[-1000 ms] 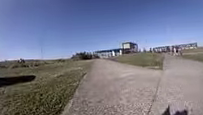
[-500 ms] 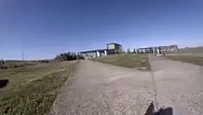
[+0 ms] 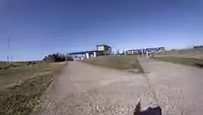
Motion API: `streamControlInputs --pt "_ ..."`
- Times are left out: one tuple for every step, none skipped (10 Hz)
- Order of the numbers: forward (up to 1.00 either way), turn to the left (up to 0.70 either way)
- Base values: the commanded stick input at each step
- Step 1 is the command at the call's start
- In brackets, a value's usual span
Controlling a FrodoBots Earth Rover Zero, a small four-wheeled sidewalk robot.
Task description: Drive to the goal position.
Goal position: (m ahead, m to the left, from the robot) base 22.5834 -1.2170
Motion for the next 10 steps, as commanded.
streamControlInputs --pt "1.0 0.0" --pt "1.0 0.0" --pt "1.0 0.0" --pt "1.0 0.0" --pt "1.0 0.0" --pt "1.0 0.0" --pt "1.0 0.0" --pt "1.0 0.0" --pt "1.0 0.0" --pt "1.0 0.03"
